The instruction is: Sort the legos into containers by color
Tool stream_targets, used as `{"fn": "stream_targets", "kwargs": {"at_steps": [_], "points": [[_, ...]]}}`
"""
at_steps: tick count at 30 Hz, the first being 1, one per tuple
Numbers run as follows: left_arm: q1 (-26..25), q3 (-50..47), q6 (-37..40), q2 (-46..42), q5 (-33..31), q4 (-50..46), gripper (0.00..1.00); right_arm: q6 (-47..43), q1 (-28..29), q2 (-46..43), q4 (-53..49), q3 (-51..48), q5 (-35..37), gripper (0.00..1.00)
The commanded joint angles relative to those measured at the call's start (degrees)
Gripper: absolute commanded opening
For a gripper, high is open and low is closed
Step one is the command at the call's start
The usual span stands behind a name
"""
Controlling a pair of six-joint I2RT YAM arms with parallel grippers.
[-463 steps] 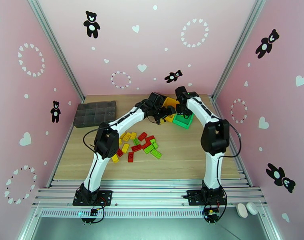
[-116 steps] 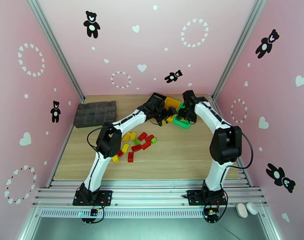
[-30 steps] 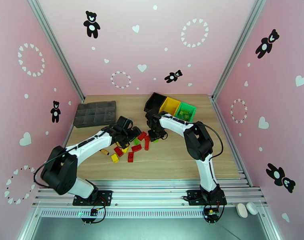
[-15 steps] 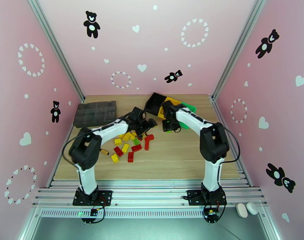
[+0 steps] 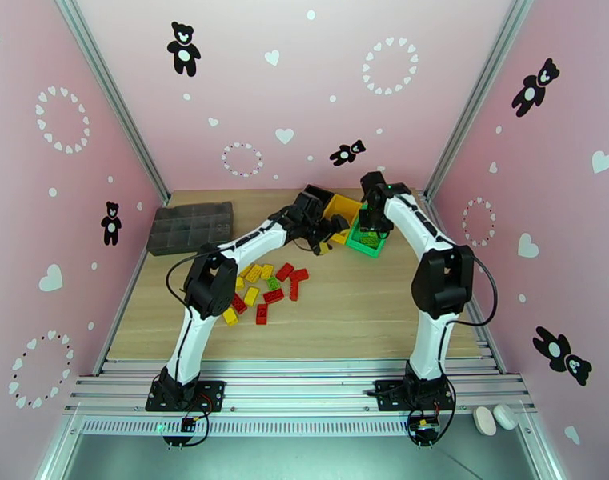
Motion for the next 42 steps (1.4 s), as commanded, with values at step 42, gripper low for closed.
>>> {"fn": "stream_targets", "kwargs": {"at_steps": [42], "points": [[1.28,-33.28,12.34,-23.52,-33.17,-25.30,0.73,7.06,22.52,-12.53,9.09,-27.71,-14.32,0.59]]}}
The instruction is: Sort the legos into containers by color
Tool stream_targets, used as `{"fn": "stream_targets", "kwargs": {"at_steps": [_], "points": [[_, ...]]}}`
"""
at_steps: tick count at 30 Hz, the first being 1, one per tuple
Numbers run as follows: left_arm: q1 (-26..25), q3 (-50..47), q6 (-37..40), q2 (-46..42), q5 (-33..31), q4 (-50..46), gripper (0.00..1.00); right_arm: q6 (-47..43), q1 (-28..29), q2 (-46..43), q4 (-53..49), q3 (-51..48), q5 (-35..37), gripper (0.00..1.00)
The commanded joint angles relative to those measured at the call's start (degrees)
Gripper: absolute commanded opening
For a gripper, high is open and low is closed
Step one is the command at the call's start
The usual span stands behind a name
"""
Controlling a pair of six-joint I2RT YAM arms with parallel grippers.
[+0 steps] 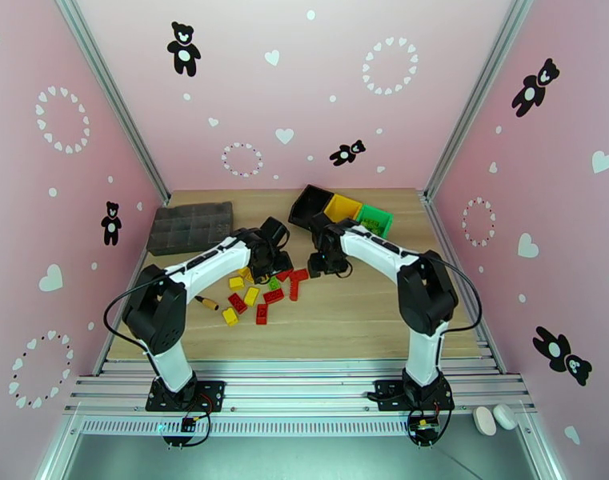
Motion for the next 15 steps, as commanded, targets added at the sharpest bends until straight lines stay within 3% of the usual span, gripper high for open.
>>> {"fn": "stream_targets", "kwargs": {"at_steps": [1,15], "points": [[-1.02,0.01,0.53,2.88,-1.86,-1.53,0.71,2.11,0.19,-5.02,1.43,-3.36,-0.21,0.58],[-1.71,-2.01,0.59,7.53,-2.30,-0.35,0.59,3.30,0.23,-10.40,1.62,-9.06,0.85,0.56]]}}
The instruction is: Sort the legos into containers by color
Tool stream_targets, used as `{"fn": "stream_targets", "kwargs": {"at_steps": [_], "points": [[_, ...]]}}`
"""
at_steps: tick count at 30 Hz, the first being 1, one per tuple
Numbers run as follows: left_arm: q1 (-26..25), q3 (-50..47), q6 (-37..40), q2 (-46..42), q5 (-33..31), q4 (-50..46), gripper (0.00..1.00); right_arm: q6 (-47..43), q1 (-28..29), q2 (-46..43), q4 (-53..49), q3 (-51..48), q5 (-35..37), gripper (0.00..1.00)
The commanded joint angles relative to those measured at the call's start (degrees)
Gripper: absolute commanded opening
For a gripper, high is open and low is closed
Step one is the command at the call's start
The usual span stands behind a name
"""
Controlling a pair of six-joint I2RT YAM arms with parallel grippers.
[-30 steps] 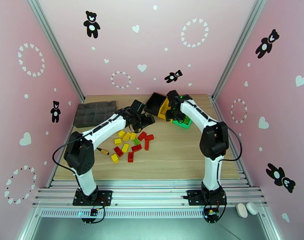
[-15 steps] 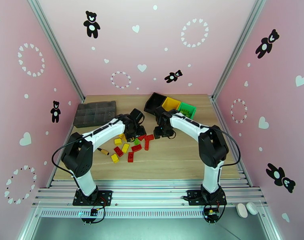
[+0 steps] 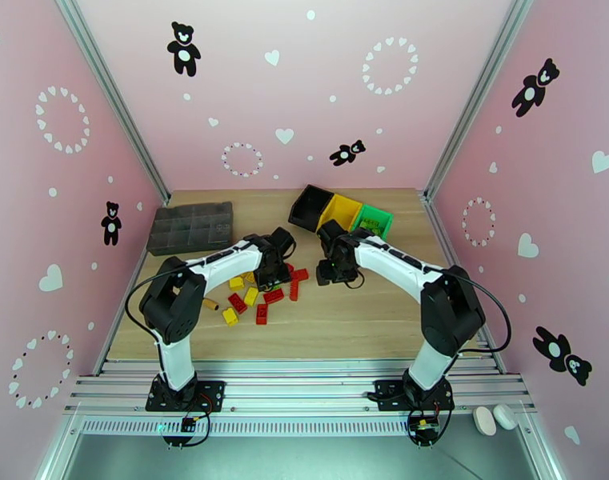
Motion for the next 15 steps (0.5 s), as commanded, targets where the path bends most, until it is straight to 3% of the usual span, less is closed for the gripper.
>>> {"fn": "stream_targets", "kwargs": {"at_steps": [1,12,15], "points": [[-0.42,-1.19,0.25,1.62,-1.45,0.35,0.58,0.84,0.08,-1.76,0.12,-0.74,0.46,0.56],[-0.38,-1.65,0.12,4.10,-1.83,1.85,0.47,0.57,0.11,-0.83,-0.06,0.89,0.09,0.55],[-0.42,-1.41,0.61,4.22,-1.43,2.36,0.40,0.57,0.10,-0.98,-0.16,0.68,0.00,0.55]]}}
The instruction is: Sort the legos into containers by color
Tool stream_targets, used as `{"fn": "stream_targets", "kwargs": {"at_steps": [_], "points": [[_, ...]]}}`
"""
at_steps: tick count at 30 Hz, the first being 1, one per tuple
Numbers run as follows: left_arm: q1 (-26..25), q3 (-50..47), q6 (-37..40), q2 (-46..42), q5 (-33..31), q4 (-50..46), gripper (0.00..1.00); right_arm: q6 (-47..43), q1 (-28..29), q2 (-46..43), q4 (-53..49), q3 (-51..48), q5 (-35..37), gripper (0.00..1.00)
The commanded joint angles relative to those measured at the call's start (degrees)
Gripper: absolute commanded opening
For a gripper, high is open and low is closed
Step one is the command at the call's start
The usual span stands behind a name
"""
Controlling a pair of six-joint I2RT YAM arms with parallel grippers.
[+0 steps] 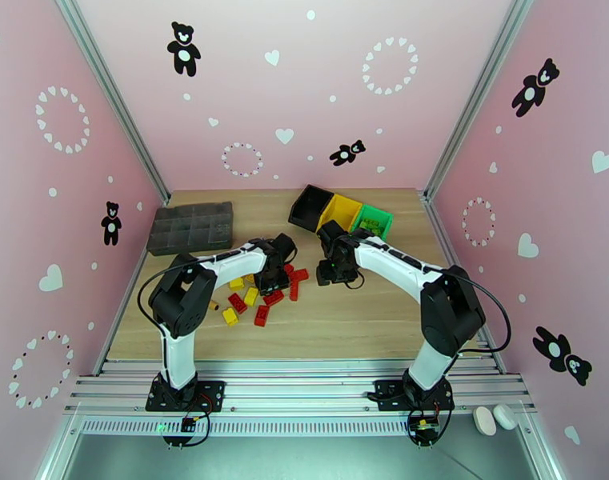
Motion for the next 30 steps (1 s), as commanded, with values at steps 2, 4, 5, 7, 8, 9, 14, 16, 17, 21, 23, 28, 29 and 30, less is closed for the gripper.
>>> {"fn": "stream_targets", "kwargs": {"at_steps": [2,4,5,7,8,9,14,16,17,21,23,28,29,30], "points": [[-0.25,0.04,1.01,0.34,-0.23,1.38,0.36,0.44,0.08,-1.20,-0.58,0.77,0.02,0.55],[-0.32,-0.28,1.73,-0.57,0.06,1.88,0.32,0.52,0.07,-1.70,-0.60,0.85,0.02,0.56],[-0.40,-0.68,2.35,-1.34,0.50,2.60,0.31,0.57,0.15,-1.90,-0.62,0.85,-0.06,0.57],[-0.50,-1.14,3.39,-2.68,0.72,2.86,0.28,0.83,-0.08,-2.25,-0.40,1.01,-0.77,0.59],[-0.64,-1.49,4.37,-3.48,1.36,3.41,0.26,1.15,-0.27,-2.44,-0.28,1.00,-1.53,0.60],[-0.83,-2.03,5.36,-4.43,2.00,4.25,0.26,1.52,-0.53,-2.59,0.00,1.00,-2.63,0.62],[-2.29,-3.95,11.89,-10.49,3.45,7.25,0.24,4.18,-3.48,-3.79,1.94,1.01,-10.32,0.72],[-2.76,-5.27,14.35,-13.72,5.08,9.85,0.23,5.32,-5.20,-4.46,2.76,0.94,-13.81,0.76],[-3.06,-5.89,15.88,-15.47,5.94,11.16,0.22,5.92,-6.24,-4.89,3.24,0.88,-15.90,0.78],[-5.19,-6.29,21.83,-20.73,4.80,12.82,0.19,7.77,-9.41,-6.22,5.16,0.84,-23.23,0.79],[-6.37,-6.52,24.95,-23.21,3.41,13.84,0.17,8.59,-10.52,-7.17,5.93,1.02,-25.96,0.80],[-8.44,-11.03,32.99,-28.99,2.20,20.30,0.18,10.18,-11.61,-9.85,7.56,1.11,-30.80,0.80],[-9.19,-11.96,34.93,-30.06,0.68,21.30,0.18,10.53,-11.57,-10.43,7.81,1.02,-31.32,0.80],[-9.55,-12.61,36.36,-30.99,-0.03,21.87,0.17,10.75,-11.56,-10.91,7.92,1.06,-31.83,0.79]]}}
